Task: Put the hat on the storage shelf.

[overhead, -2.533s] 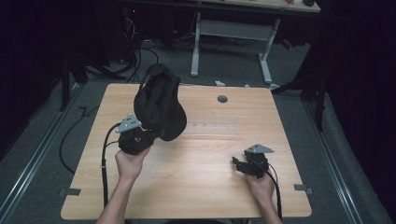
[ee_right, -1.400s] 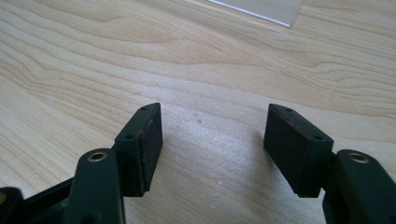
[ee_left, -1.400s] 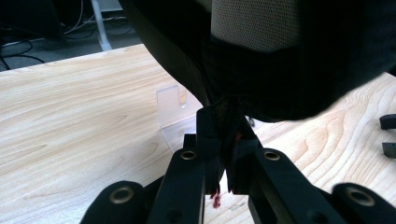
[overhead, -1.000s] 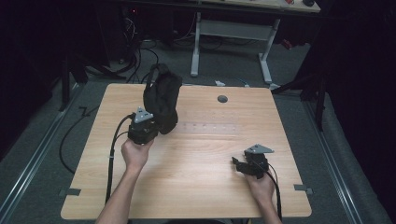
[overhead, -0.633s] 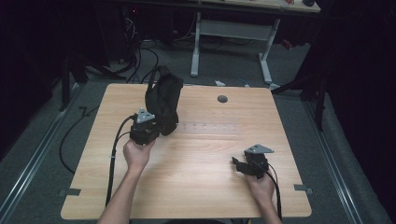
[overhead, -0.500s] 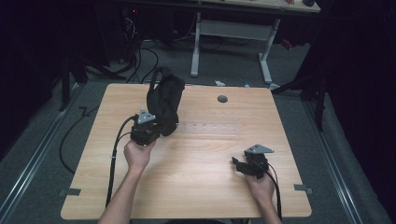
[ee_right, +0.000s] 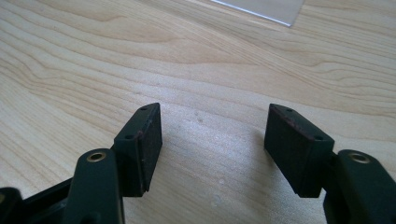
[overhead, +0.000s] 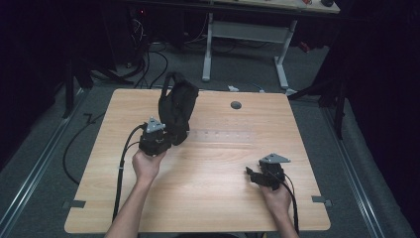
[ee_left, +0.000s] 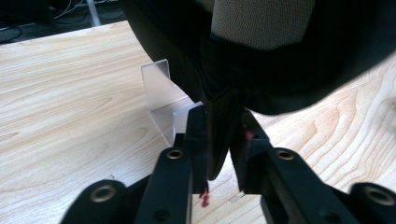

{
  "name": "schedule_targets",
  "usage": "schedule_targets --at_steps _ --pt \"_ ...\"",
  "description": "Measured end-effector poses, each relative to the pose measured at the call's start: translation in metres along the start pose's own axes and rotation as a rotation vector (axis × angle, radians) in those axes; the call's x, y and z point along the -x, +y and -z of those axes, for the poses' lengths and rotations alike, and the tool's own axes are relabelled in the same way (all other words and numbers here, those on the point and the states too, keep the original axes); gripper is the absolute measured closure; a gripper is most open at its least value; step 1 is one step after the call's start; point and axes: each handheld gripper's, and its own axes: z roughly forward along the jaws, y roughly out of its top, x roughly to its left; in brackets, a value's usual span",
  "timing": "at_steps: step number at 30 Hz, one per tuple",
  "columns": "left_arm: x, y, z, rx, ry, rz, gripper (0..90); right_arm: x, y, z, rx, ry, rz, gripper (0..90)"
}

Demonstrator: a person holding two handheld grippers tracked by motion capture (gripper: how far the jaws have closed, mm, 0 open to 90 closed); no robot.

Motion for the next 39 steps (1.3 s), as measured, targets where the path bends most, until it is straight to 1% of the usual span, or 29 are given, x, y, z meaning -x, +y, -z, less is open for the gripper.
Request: schedule_targets --at_steps 3,5,9,11,14,17,21,31,39 --pt "0.000 0.001 0.000 0.003 0.006 0.006 68.0 0.000 0.000 0.000 0.000 0.001 0.000 36.9" --pt "0.000 0.001 0.000 0.004 0.011 0.008 61.6 0.000 0.000 0.000 0.000 0.001 0.000 36.9" --pt "0.000 0.003 0.001 0.008 0.015 0.025 48.6 0.000 0.000 0.000 0.000 0.002 0.000 36.9" --pt "0.000 0.004 0.002 0.006 0.014 0.030 44.1 0.000 0.000 0.000 0.001 0.002 0.003 36.8" --pt "-0.001 0.005 0.005 0.013 0.007 0.042 39.8 0.000 0.000 0.000 0.000 0.002 0.001 36.7" --pt "-0.001 0.006 0.009 0.017 -0.003 0.052 37.4 0.000 0.000 0.000 0.000 0.002 0.001 36.7" --pt "-0.003 0.007 0.016 0.015 -0.006 0.055 36.5 0.000 0.000 0.000 0.001 0.002 0.004 36.7" --pt "-0.006 0.007 0.036 0.023 -0.032 0.105 36.5 0.000 0.000 0.000 0.001 0.003 0.004 36.7" --pt "-0.008 0.001 0.051 0.022 -0.045 0.126 36.5 0.000 0.000 0.000 0.001 0.003 0.004 36.7"
